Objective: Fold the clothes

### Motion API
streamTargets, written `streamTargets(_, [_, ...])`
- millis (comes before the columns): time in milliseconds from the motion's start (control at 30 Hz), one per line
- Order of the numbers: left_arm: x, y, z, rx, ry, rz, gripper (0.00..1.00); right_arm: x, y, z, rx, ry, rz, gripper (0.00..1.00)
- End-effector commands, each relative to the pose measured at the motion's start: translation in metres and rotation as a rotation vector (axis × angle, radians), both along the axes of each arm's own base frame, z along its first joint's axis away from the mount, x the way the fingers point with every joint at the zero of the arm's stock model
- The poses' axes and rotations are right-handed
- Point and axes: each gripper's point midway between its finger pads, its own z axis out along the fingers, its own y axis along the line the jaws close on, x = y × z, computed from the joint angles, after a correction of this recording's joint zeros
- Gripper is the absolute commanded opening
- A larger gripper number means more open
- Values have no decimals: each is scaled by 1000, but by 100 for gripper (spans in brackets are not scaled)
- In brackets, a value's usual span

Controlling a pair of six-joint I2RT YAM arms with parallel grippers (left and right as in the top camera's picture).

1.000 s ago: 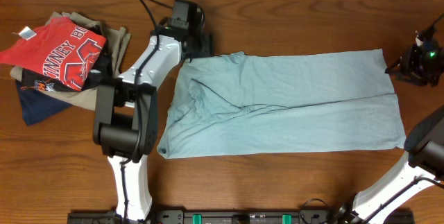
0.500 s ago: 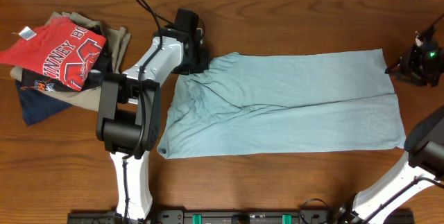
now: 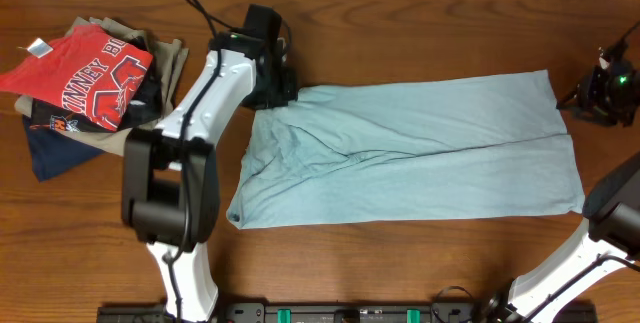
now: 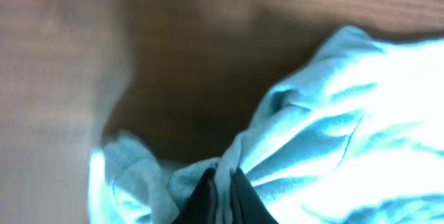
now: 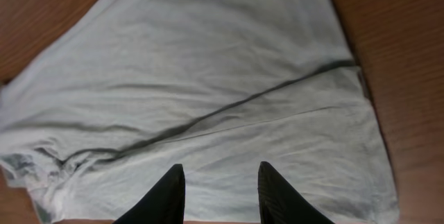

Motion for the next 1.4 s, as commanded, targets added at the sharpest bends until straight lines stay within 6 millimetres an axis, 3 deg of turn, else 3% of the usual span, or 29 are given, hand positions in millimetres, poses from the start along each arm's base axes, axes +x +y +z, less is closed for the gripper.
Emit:
streamTargets(0, [-32, -5, -1, 18, 130, 52, 7, 4, 0, 2, -15, 0, -1, 33])
streamTargets(33, [-44, -6, -4, 32, 169, 44, 14, 4, 0, 2, -15, 0, -1, 33])
streamTargets(100, [-65, -10, -9, 58, 232, 17, 44, 4, 0, 2, -16, -2, -1, 33])
streamTargets(133, [-71, -12, -12, 66, 249, -3, 50, 4, 0, 2, -17, -3, -1, 33])
streamTargets(233, [-75, -14, -14, 96, 239, -65, 56, 4, 0, 2, -17, -3, -1, 33])
streamTargets(400, [-46, 8, -13, 190, 125, -27, 56, 4, 0, 2, -17, -2, 0, 33])
streamTargets(567, [-8, 21, -9, 154, 5, 40, 56, 4, 0, 2, -16, -1, 0, 34])
streamTargets(767, [18, 28, -5, 125, -83, 80, 58, 3, 0, 2, -15, 1, -1, 34])
streamTargets(933, [8, 6, -6, 17, -33, 47, 57, 3, 0, 2, -15, 1, -1, 34])
streamTargets(1167, [-13, -3, -25, 27, 33, 15, 55, 3, 1, 2, -12, 6, -7, 34])
streamTargets(1333, [-13, -3, -29, 26, 29, 14, 33, 3, 1, 2, -11, 6, -7, 34])
streamTargets(1367, [-14, -3, -29, 27, 33, 13, 32, 3, 1, 2, -11, 6, -7, 34])
